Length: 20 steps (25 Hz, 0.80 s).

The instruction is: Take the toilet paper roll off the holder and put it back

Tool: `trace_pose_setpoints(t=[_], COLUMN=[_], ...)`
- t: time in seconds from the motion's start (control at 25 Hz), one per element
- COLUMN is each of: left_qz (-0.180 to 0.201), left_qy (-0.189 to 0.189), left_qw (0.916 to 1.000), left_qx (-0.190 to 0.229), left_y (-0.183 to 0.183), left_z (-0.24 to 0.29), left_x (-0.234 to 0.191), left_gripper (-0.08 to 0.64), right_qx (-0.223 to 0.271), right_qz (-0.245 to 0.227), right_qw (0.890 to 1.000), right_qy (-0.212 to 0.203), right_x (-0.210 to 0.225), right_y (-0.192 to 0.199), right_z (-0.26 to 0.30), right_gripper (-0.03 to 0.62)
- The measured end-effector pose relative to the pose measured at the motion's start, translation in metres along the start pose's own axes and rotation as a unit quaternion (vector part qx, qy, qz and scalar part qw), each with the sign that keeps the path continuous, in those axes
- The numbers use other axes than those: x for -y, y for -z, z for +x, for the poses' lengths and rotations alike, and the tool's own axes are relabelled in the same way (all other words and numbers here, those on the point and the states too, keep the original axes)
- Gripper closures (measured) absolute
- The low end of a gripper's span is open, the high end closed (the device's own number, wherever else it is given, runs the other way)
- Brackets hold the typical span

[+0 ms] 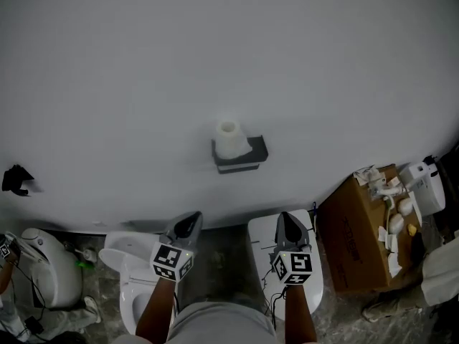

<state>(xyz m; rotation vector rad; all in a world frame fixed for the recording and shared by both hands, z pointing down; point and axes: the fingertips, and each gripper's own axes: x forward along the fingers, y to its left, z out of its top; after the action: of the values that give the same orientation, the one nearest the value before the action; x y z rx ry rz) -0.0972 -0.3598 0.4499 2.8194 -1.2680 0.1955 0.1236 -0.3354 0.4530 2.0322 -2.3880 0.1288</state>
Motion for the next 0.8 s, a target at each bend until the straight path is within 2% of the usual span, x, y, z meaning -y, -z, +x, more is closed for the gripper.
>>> trace_pose_setpoints(t=[0.44,0.8], left_qz=[0.007,0.021], left_qy=[-0.048,-0.061], left_qw=[0.9986,0.9975], left_qx=[0.022,0.031], left_y=[-0.022,-0.037], left_z=[0.058,0.082], left_x=[-0.020,-0.022], left_gripper=[0.560,0.560], right_qx=[0.006,0.008], right_qz=[-0.011,-0.014], right_qw=[0.998,0.996], right_qy=[-0.054,-0.082], right_x=[0.029,0.034], right_y=[-0.010,-0.014], right_z=[0.069,0.094], right_gripper=[0.591,0.591])
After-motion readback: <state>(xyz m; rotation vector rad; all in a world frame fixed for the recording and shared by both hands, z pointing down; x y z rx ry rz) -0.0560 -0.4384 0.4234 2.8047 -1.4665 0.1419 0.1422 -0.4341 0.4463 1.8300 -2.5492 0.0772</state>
